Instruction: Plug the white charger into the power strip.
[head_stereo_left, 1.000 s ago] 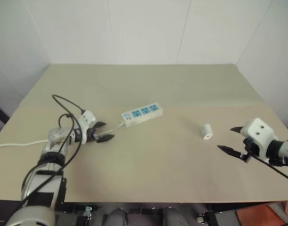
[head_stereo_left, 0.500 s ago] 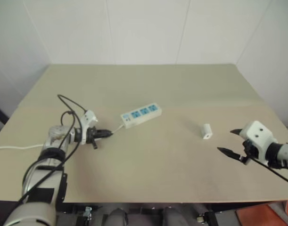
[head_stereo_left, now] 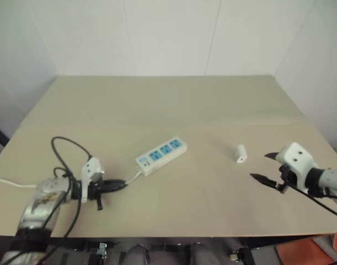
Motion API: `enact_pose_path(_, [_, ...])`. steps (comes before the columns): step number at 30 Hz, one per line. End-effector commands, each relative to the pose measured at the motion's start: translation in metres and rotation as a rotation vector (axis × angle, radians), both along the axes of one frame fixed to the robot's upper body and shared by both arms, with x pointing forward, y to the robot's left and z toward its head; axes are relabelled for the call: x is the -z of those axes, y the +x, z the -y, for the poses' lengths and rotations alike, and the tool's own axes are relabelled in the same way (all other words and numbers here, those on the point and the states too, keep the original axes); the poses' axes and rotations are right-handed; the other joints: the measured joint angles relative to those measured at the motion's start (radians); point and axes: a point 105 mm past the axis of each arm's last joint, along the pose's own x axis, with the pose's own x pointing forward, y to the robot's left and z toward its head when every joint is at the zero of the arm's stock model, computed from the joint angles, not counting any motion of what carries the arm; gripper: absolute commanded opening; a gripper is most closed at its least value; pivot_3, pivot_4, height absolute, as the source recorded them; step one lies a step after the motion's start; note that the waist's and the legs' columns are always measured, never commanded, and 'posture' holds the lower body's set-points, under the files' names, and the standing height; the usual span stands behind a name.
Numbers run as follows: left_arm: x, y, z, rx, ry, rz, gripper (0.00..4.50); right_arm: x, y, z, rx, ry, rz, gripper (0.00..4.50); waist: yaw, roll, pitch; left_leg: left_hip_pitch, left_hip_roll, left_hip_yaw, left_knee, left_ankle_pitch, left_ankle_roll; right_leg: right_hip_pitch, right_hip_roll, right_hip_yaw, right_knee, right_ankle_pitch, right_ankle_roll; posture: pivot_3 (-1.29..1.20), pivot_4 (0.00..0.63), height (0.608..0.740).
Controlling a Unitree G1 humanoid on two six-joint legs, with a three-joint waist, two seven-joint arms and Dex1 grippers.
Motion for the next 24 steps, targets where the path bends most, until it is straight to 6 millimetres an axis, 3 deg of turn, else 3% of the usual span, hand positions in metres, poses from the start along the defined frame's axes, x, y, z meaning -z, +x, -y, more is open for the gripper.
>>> enact_pose_path(1, [-0.013, 0.002, -0.001, -0.074, 0.005, 0.066, 0.31, -0.008, 0.007, -0.001, -0.02, -0.018, 0.043, 4.5, 0.003, 0.0, 0.0, 0.0, 0.0, 0.0, 0.0, 0.0, 0.0, 0.0, 0.0, 0.0, 0.0, 0.0, 0.0, 0.0, 0.15, 0.74])
enact_pose_path(3, [-0.012, -0.002, -0.004, -0.072, 0.022, 0.074, 0.87, -0.008, 0.009, -0.002, -0.027, -0.021, 0.044, 4.5, 0.003, 0.0, 0.0, 0.0, 0.0, 0.0, 0.0, 0.0, 0.0, 0.0, 0.0, 0.0, 0.0, 0.0, 0.0, 0.0, 0.15, 0.74])
enact_pose_path(10, [-0.043, -0.017, 0.003, 0.021, -0.12, 0.178, 3.03, -0.009, 0.013, -0.002, -0.036, -0.023, 0.048, 4.5, -0.001, 0.0, 0.0, 0.0, 0.0, 0.001, 0.0, 0.0, 0.0, -0.001, 0.0, 0.0, -0.001, 0.0, 0.0, 0.0, 0.15, 0.74])
enact_pose_path(14, [-0.06, -0.012, 0.007, 0.017, -0.263, 0.233, 4.27, -0.008, 0.011, -0.002, -0.035, -0.022, 0.043, 4.5, -0.002, 0.0, 0.0, 0.0, 0.0, 0.001, 0.0, 0.0, 0.0, 0.0, 0.0, 0.0, -0.001, 0.0, 0.0, 0.0, 0.15, 0.74])
enact_pose_path(15, [-0.061, -0.01, 0.007, 0.018, -0.275, 0.239, 4.45, -0.008, 0.01, -0.002, -0.035, -0.022, 0.042, 4.5, -0.001, 0.0, 0.0, 0.0, 0.0, 0.001, 0.0, 0.0, 0.0, 0.0, 0.0, 0.0, -0.001, 0.0, 0.0, 0.0, 0.15, 0.74])
enact_pose_path(19, [-0.053, -0.003, 0.017, 0.083, -0.276, 0.263, 4.45, -0.01, 0.008, -0.001, -0.035, -0.026, 0.042, 4.5, -0.001, 0.0, 0.0, 0.0, 0.0, 0.001, 0.0, 0.0, 0.0, 0.0, 0.001, 0.0, -0.001, 0.0, 0.0, 0.0, 0.15, 0.74])
enact_pose_path(24, [-0.046, 0.025, 0.022, 0.006, -0.327, 0.42, 4.45, -0.012, 0.006, 0.0, -0.029, -0.03, 0.044, 4.5, 0.002, -0.001, 0.0, 0.0, 0.0, 0.001, 0.0, 0.0, 0.0, 0.0, 0.0, 0.0, -0.002, 0.0, -0.001, 0.0, 0.15, 0.74])
